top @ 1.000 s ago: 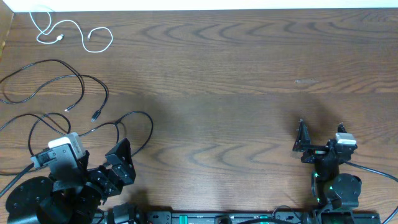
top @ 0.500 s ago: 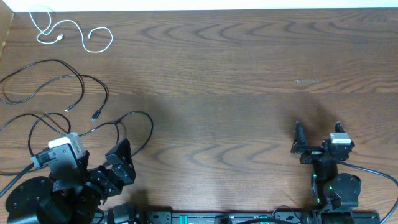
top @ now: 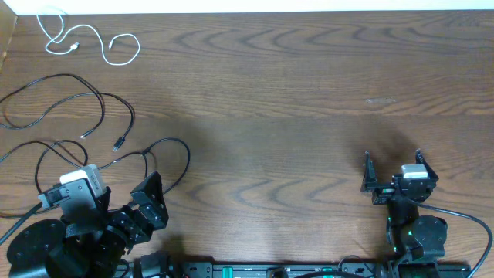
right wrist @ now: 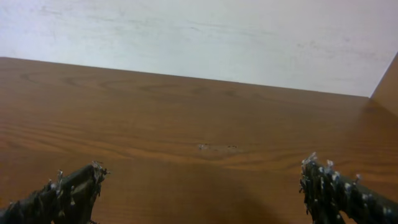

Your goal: Untangle cables

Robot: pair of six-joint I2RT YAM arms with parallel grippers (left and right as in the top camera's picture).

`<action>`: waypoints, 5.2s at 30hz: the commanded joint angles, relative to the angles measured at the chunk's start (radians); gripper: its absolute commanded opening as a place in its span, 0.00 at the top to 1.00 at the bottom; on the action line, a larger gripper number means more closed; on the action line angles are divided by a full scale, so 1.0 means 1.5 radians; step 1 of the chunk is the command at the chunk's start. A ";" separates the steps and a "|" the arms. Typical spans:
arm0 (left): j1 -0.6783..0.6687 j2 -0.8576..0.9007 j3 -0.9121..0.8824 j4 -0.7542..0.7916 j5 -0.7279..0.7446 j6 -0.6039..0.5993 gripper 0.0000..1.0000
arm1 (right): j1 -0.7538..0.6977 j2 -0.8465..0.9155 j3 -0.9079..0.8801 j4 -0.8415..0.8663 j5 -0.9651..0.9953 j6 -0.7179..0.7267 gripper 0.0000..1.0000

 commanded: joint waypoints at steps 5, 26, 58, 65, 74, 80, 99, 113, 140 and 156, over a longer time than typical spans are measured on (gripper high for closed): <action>0.002 -0.001 0.001 -0.001 0.008 0.005 0.02 | 0.003 -0.004 -0.003 -0.004 -0.006 0.002 0.01; 0.002 -0.001 0.001 -0.001 0.008 0.005 0.02 | 0.003 -0.004 -0.003 -0.001 -0.006 0.002 0.01; 0.001 -0.001 0.001 -0.053 0.008 0.005 0.02 | 0.003 -0.004 -0.003 -0.001 -0.006 0.002 0.01; -0.060 -0.008 -0.010 -0.065 0.003 0.005 0.02 | 0.003 -0.004 -0.003 -0.001 -0.006 0.002 0.01; -0.149 -0.077 -0.148 0.032 -0.045 0.005 0.02 | 0.003 -0.004 -0.002 -0.001 -0.006 0.002 0.01; -0.150 -0.157 -0.286 0.121 -0.048 0.005 0.02 | 0.003 -0.004 -0.003 -0.001 -0.006 0.002 0.01; -0.150 -0.361 -0.592 0.359 -0.115 0.018 0.02 | 0.003 -0.004 -0.002 -0.001 -0.006 0.002 0.01; -0.124 -0.394 -0.735 0.530 -0.115 0.022 0.02 | 0.003 -0.004 -0.003 -0.001 -0.006 0.002 0.01; -0.124 -0.394 -0.892 0.778 -0.182 -0.017 0.02 | 0.003 -0.004 -0.002 -0.001 -0.006 0.002 0.01; -0.126 -0.394 -0.892 0.773 -0.195 0.162 0.02 | 0.003 -0.004 -0.002 -0.001 -0.006 0.002 0.01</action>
